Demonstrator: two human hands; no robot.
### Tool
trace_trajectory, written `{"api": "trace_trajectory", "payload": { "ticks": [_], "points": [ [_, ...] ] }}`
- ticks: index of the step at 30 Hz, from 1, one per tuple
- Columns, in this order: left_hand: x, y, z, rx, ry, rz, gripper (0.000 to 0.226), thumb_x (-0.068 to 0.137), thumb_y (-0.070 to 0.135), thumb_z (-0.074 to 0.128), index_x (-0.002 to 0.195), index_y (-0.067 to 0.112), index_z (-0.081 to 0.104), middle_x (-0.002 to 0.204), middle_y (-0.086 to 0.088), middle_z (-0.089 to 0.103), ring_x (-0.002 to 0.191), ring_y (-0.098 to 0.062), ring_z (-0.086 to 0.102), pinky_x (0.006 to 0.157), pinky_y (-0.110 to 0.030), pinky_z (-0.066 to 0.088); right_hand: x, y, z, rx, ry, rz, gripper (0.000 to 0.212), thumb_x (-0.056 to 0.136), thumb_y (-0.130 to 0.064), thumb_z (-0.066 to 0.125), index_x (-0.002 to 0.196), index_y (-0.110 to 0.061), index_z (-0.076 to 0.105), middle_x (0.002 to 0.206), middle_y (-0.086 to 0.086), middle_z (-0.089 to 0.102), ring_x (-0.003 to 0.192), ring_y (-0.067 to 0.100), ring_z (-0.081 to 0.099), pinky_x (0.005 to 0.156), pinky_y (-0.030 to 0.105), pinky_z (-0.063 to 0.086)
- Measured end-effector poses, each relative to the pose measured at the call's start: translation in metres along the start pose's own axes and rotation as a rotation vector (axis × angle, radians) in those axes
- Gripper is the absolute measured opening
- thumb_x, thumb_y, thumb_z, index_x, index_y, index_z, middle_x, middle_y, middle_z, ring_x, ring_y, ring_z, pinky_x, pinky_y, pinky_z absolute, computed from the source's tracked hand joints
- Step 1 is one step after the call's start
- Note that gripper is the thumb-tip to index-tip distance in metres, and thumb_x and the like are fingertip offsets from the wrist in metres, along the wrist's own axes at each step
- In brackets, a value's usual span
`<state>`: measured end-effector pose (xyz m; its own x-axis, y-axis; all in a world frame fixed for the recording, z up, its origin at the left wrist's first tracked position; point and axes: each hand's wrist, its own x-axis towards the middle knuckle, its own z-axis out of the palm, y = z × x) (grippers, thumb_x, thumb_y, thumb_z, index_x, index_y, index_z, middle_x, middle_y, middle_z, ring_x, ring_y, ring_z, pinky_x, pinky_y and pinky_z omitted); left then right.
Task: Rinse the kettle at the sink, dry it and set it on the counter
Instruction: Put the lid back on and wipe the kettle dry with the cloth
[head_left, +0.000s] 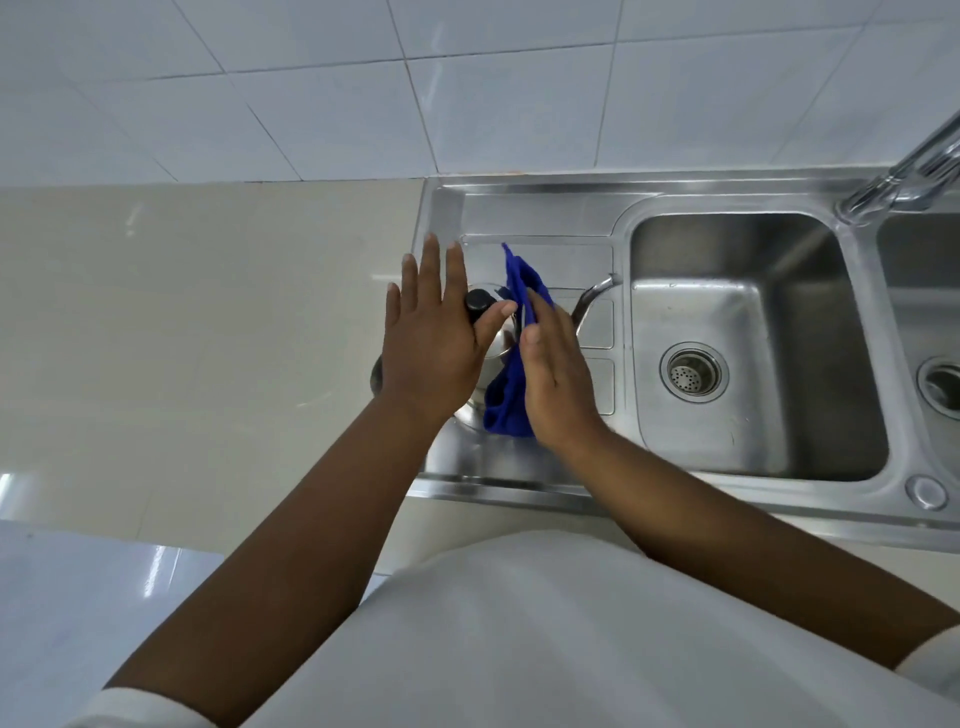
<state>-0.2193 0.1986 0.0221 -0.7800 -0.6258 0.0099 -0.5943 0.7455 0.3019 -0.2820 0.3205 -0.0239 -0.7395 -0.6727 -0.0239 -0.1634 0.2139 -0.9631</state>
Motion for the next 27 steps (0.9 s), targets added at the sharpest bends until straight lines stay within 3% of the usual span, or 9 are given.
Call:
{"api": "trace_trajectory", "payload": {
  "ticks": [2, 3, 7, 12, 16, 18, 20, 24, 27],
  "points": [
    [-0.003, 0.006, 0.003, -0.054, 0.009, -0.058, 0.095, 0.084, 0.075, 0.009, 0.153, 0.010, 0.013, 0.163, -0.009, 0.009, 0.151, -0.026, 0.008, 0.121, -0.041, 0.010, -0.021, 0.006, 0.007, -0.054, -0.013, 0.008, 0.066, 0.099, -0.054, 0.023, 0.159, -0.027, 0.016, 0.167, -0.004, 0.017, 0.142, -0.008, 0.024, 0.107, 0.007, 0.030],
    [-0.004, 0.007, 0.004, -0.083, 0.020, -0.061, 0.094, 0.085, 0.073, 0.011, 0.153, 0.009, 0.015, 0.163, -0.009, 0.012, 0.151, -0.024, 0.011, 0.121, -0.040, 0.010, -0.031, 0.008, 0.010, -0.075, -0.023, -0.014, 0.070, 0.099, -0.056, 0.024, 0.160, -0.025, 0.010, 0.169, -0.005, 0.008, 0.146, -0.009, 0.017, 0.111, 0.010, 0.030],
    [-0.008, 0.002, 0.004, -0.152, 0.066, 0.008, 0.078, 0.091, 0.059, 0.010, 0.153, 0.012, 0.014, 0.163, -0.004, 0.012, 0.151, -0.019, 0.007, 0.122, -0.038, 0.004, -0.044, 0.009, 0.013, -0.230, -0.069, -0.194, 0.073, 0.101, -0.061, 0.016, 0.158, -0.021, -0.003, 0.168, -0.002, -0.012, 0.158, 0.022, -0.007, 0.125, 0.053, 0.020],
    [-0.008, -0.003, 0.001, -0.260, 0.038, 0.080, 0.074, 0.093, 0.059, 0.002, 0.155, 0.019, 0.010, 0.164, 0.002, 0.007, 0.151, -0.015, -0.002, 0.123, -0.042, 0.002, -0.006, -0.020, 0.002, -0.200, -0.059, -0.260, 0.066, 0.103, -0.055, 0.016, 0.156, -0.018, 0.027, 0.166, 0.007, 0.022, 0.156, 0.023, 0.015, 0.126, 0.046, 0.017],
    [-0.009, -0.004, 0.000, -0.259, 0.048, 0.115, 0.085, 0.088, 0.068, -0.006, 0.155, 0.018, 0.007, 0.164, 0.002, 0.005, 0.151, -0.016, -0.002, 0.123, -0.040, 0.001, 0.030, -0.049, -0.012, -0.065, -0.138, -0.016, 0.051, 0.107, -0.044, 0.024, 0.122, -0.015, 0.063, 0.121, 0.004, 0.065, 0.113, 0.018, 0.060, 0.106, 0.041, 0.044],
    [-0.007, -0.004, 0.000, -0.250, 0.039, 0.133, 0.086, 0.087, 0.070, -0.005, 0.155, 0.017, 0.006, 0.164, 0.002, 0.003, 0.151, -0.015, -0.003, 0.123, -0.040, 0.001, 0.042, -0.061, -0.016, -0.131, -0.190, 0.090, 0.066, 0.106, -0.051, 0.020, 0.105, 0.000, 0.062, 0.101, 0.019, 0.069, 0.097, 0.031, 0.064, 0.097, 0.051, 0.048],
    [-0.004, -0.007, -0.002, -0.223, 0.020, 0.159, 0.088, 0.087, 0.071, -0.004, 0.154, 0.016, 0.006, 0.164, 0.001, 0.003, 0.151, -0.016, -0.003, 0.123, -0.040, 0.000, 0.045, -0.068, -0.018, -0.153, -0.219, 0.159, 0.075, 0.105, -0.054, 0.018, 0.107, 0.007, 0.061, 0.103, 0.028, 0.069, 0.099, 0.037, 0.065, 0.096, 0.051, 0.049],
    [0.004, -0.017, -0.005, -0.141, 0.004, 0.240, 0.087, 0.089, 0.072, 0.000, 0.155, 0.015, 0.010, 0.164, -0.004, 0.004, 0.151, -0.020, -0.004, 0.123, -0.046, 0.001, 0.032, -0.072, -0.014, -0.097, -0.197, 0.165, 0.067, 0.106, -0.052, 0.020, 0.095, 0.001, 0.060, 0.097, 0.027, 0.067, 0.087, 0.032, 0.064, 0.089, 0.049, 0.049],
    [0.006, -0.023, -0.006, -0.085, -0.017, 0.208, 0.089, 0.087, 0.073, 0.000, 0.154, 0.015, 0.006, 0.164, -0.008, -0.001, 0.151, -0.027, -0.007, 0.122, -0.049, 0.001, 0.012, -0.066, -0.005, -0.018, -0.184, 0.194, 0.057, 0.102, -0.060, 0.017, 0.113, -0.023, 0.058, 0.130, 0.009, 0.057, 0.120, 0.019, 0.054, 0.103, 0.041, 0.041]
  ]
}}
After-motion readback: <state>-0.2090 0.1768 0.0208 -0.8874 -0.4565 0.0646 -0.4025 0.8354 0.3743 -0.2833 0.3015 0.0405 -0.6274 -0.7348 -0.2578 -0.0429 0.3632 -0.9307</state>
